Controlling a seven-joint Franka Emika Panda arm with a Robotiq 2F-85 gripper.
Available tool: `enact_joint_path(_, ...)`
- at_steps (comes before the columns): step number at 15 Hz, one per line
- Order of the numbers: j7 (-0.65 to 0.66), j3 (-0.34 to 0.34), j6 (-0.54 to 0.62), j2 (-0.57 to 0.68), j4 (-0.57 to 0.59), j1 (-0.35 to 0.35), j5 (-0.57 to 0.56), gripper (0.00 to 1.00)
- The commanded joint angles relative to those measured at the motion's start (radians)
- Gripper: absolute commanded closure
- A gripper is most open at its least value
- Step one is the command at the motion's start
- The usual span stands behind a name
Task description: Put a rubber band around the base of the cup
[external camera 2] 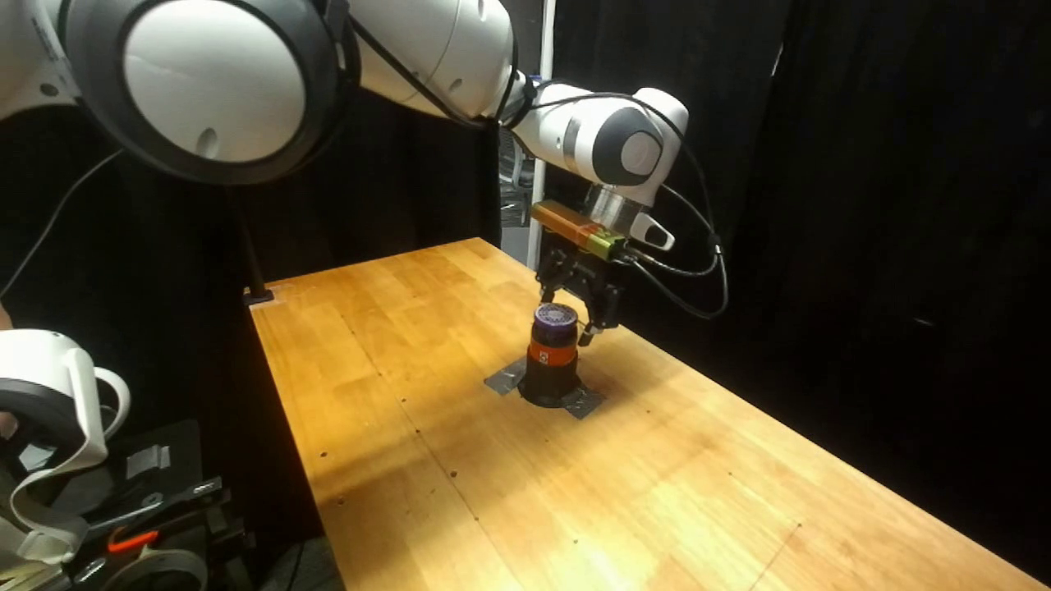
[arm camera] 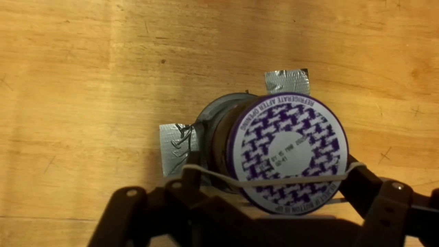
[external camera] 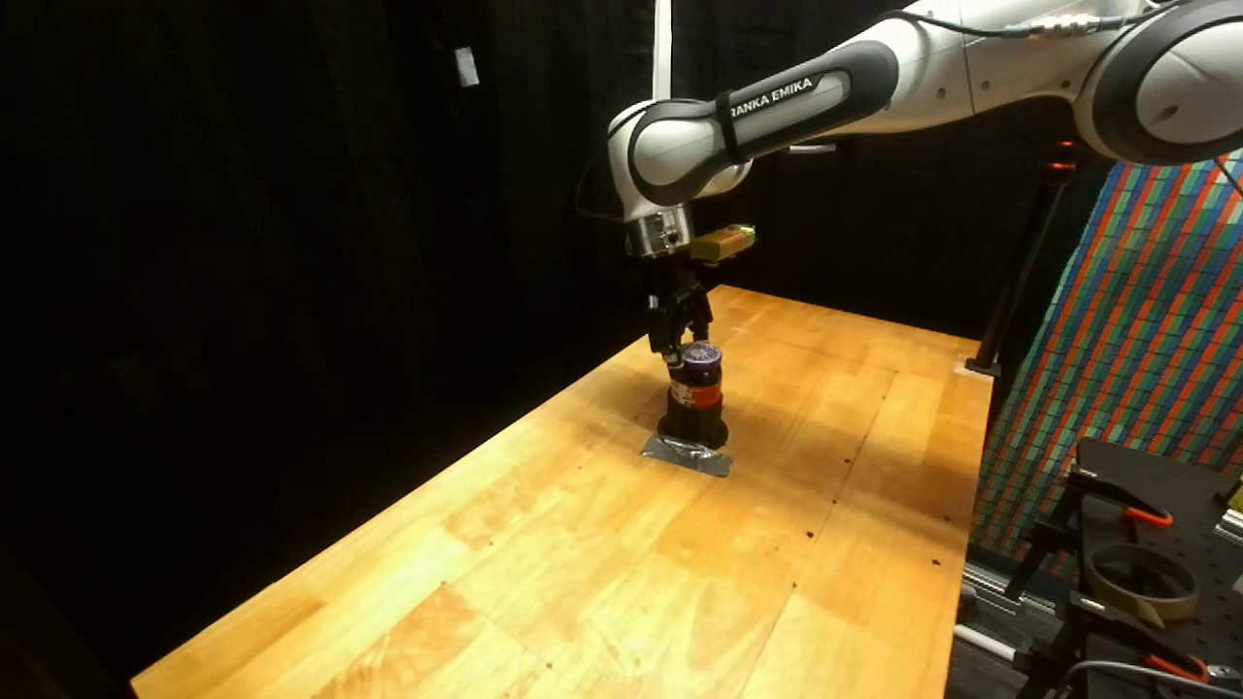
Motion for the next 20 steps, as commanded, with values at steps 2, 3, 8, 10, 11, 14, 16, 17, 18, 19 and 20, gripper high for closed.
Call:
enact_joint_path(2,-0.017,0.006,-0.064,-0.016,-0.001,-0.029,0.019,0.00)
enact_joint_path(3,-0.018,0.008,-0.055,-0.026,-0.017,-0.036,0.025,0.00)
enact_joint_path(8,-0.023,0.020,-0.011,-0.069,-0.109,-0.069,0.070,0.00)
enact_joint_path(10,-0.022,0.022,0.015,-0.090,-0.152,-0.077,0.087,0.00)
enact_joint_path(11,-0.025,0.023,0.031,-0.101,-0.175,-0.080,0.096,0.00)
enact_joint_path(14,-0.003,0.007,0.137,-0.162,-0.295,-0.060,0.095,0.00)
enact_joint_path(16,0.013,-0.003,0.232,-0.211,-0.389,-0.043,0.076,0.00)
enact_joint_path(17,0.018,-0.005,0.272,-0.233,-0.433,-0.037,0.072,0.00)
enact_joint_path(18,0.019,-0.008,0.311,-0.254,-0.478,-0.028,0.062,0.00)
enact_joint_path(19,0.024,-0.010,0.343,-0.277,-0.523,-0.019,0.049,0.00)
enact_joint_path(20,0.023,-0.009,0.367,-0.302,-0.569,-0.011,0.037,0.00)
